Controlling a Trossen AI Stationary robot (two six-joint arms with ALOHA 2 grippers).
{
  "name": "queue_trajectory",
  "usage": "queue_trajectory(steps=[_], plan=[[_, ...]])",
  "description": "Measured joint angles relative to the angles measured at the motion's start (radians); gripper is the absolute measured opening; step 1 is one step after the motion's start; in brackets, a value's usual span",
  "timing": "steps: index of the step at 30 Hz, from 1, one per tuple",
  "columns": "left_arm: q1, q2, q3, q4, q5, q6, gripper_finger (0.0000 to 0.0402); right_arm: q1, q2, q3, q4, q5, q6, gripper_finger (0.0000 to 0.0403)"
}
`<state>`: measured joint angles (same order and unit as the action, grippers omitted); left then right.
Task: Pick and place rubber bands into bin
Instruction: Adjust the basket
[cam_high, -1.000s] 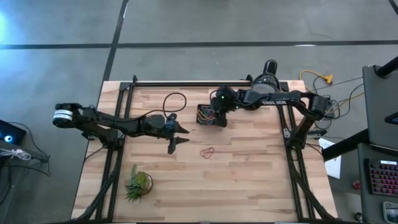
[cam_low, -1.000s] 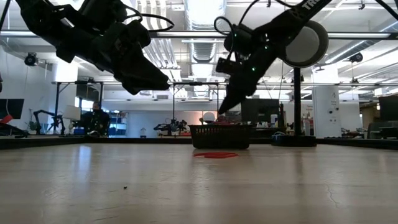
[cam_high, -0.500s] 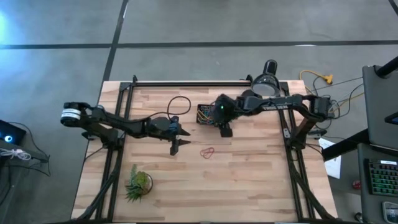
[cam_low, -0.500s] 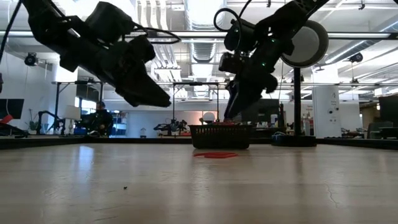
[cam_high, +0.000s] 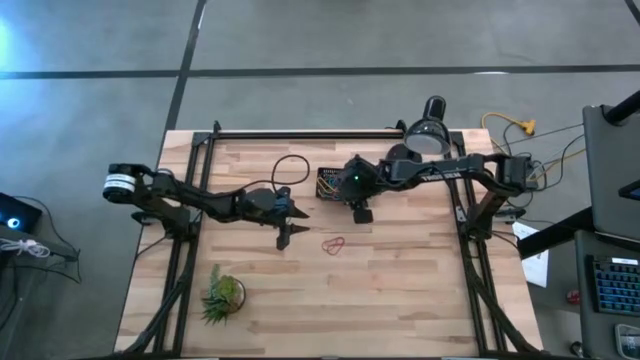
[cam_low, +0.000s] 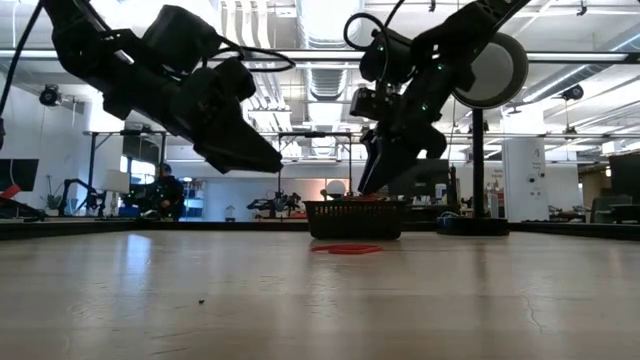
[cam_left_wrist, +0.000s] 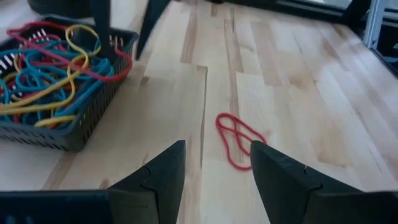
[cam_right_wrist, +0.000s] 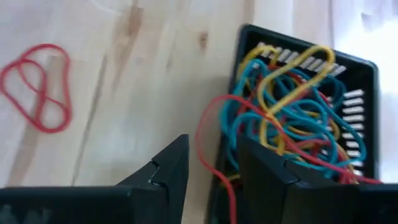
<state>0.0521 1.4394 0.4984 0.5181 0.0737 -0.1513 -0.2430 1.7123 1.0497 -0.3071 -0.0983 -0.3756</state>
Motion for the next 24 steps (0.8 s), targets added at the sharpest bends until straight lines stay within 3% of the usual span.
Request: queue_trajectory(steps=[7,14,18,24], plan=[[0.000,-0.002,0.000,-0.003,0.001,0.001,0.0165,0.008,0.000,-0.051,0.050,0.004,-0.002,0.0127],[0.000,-0.002,0.000,-0.003,0.002,0.001,0.0165,0.017,0.000,-0.063,0.060,0.131,0.000,0.0116],[0.000,-0.002,0.000,-0.003,0.002,0.001,0.0165,0.017,0.000,-0.063,0.060,0.148,-0.003,0.0091],[0.000,-0.002,0.000,-0.003,0.002,0.001,0.0165,0.017,0.000,-0.063,0.060,0.150,-0.022,0.0021]])
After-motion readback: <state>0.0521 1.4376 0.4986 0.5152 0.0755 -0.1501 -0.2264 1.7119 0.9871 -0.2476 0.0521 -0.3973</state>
